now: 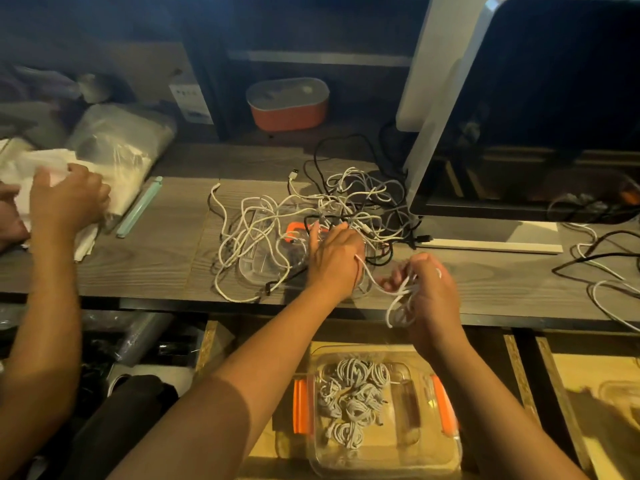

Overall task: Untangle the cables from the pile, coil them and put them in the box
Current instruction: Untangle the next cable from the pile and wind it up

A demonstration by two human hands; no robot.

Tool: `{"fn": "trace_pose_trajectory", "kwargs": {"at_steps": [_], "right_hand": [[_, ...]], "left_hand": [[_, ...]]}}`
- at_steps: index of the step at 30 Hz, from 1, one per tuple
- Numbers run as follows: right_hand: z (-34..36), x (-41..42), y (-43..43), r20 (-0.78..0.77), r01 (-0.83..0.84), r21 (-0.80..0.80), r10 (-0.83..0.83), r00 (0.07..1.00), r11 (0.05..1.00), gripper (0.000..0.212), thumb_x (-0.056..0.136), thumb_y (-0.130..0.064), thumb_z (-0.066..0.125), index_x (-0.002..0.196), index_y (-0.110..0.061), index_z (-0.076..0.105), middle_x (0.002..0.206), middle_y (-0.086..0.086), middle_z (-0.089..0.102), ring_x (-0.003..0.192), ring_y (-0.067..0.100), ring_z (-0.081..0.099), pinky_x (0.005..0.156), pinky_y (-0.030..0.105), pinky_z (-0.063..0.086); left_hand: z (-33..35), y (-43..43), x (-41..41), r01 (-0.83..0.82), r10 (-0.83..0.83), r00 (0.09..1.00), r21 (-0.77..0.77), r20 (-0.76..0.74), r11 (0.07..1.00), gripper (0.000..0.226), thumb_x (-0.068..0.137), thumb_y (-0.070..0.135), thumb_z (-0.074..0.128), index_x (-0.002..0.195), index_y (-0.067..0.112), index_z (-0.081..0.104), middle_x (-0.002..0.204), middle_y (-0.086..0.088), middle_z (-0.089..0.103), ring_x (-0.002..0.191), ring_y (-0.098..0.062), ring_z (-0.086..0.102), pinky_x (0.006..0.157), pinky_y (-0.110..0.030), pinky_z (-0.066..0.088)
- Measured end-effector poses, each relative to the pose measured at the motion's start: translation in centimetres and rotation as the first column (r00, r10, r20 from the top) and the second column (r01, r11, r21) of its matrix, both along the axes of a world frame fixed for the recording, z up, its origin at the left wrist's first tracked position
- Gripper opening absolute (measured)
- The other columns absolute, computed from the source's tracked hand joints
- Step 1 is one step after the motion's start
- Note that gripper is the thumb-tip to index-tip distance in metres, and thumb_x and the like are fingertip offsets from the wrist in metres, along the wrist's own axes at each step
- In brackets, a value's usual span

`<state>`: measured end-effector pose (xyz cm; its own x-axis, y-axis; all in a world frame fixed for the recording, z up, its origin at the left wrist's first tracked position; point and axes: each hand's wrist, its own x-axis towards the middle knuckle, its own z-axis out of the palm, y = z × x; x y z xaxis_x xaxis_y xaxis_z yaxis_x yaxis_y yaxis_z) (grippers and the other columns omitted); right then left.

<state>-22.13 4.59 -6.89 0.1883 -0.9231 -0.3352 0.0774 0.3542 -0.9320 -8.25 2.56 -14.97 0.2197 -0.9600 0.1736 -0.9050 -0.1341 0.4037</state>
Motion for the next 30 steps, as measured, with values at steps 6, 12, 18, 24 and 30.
{"fn": "trace_pose_trajectory", "kwargs": {"at_steps": [6, 12, 18, 24, 30], "right_hand": [[-1.8, -0.7, -0.9, -0.586, -0.564, 0.084, 0.499, 0.639, 0.821, 0.021, 0.087, -0.021, 0.062, 0.099, -0.004, 0.062, 0.071, 0.005, 0.058, 0.057, 0.014, 0.052, 0.055, 0.031, 0.045], [-0.3, -0.2, -0.8, -0.188, -0.338, -0.065, 0.321, 0.928, 0.939, 0.019, 0.093, -0.011, 0.050, 0.078, -0.010, 0.060, 0.078, 0.009, 0.059, 0.066, 0.010, 0.055, 0.059, 0.019, 0.045], [-0.3, -0.4, -1.2, 0.129, -0.113, 0.017, 0.110, 0.986, 0.993, 0.027, 0.088, -0.018, 0.053, 0.068, -0.019, 0.071, 0.104, 0.005, 0.072, 0.105, 0.023, 0.065, 0.086, 0.038, 0.050], [-0.4, -0.8, -1.8, 0.251, -0.073, 0.040, 0.060, 0.966, 0.997, 0.028, 0.093, -0.017, 0.044, 0.074, -0.007, 0.062, 0.079, 0.010, 0.069, 0.086, 0.024, 0.068, 0.083, 0.039, 0.052], [-1.1, -0.2, -1.4, -0.366, -0.300, 0.010, 0.282, 0.887, 0.954, 0.023, 0.083, -0.012, 0.068, 0.095, -0.015, 0.049, 0.079, -0.003, 0.053, 0.064, 0.006, 0.057, 0.052, 0.020, 0.047]], "left_hand": [[1.0, 0.3, 0.1, 0.028, -0.031, 0.988, 0.025, 0.150, 0.999, 0.031, 0.099, 0.031, 0.040, 0.117, 0.020, 0.062, 0.132, 0.006, 0.056, 0.141, -0.013, 0.026, 0.113, -0.046, -0.011], [-0.9, 0.8, 1.0, -0.025, 0.024, 1.000, -0.038, -0.014, 0.999, 0.029, 0.089, 0.032, 0.049, 0.092, 0.016, 0.073, 0.119, 0.001, 0.065, 0.126, -0.023, 0.047, 0.111, -0.046, -0.002], [-0.7, 0.8, 1.2, -0.098, 0.088, 0.989, -0.083, -0.116, 0.992, 0.013, 0.090, 0.026, 0.057, 0.084, 0.017, 0.064, 0.099, 0.000, 0.066, 0.115, -0.020, 0.051, 0.112, -0.038, 0.001], [-0.3, 0.6, 1.3, -0.071, 0.059, 0.992, -0.110, -0.110, 0.991, 0.010, 0.089, 0.023, 0.057, 0.084, 0.018, 0.063, 0.098, 0.002, 0.067, 0.111, -0.018, 0.052, 0.113, -0.036, 0.003], [-0.8, 0.8, 0.7, 0.046, -0.041, 0.998, -0.155, 0.039, 0.987, 0.018, 0.087, 0.025, 0.061, 0.097, 0.015, 0.072, 0.115, -0.002, 0.066, 0.119, -0.024, 0.052, 0.113, -0.044, 0.007]]}}
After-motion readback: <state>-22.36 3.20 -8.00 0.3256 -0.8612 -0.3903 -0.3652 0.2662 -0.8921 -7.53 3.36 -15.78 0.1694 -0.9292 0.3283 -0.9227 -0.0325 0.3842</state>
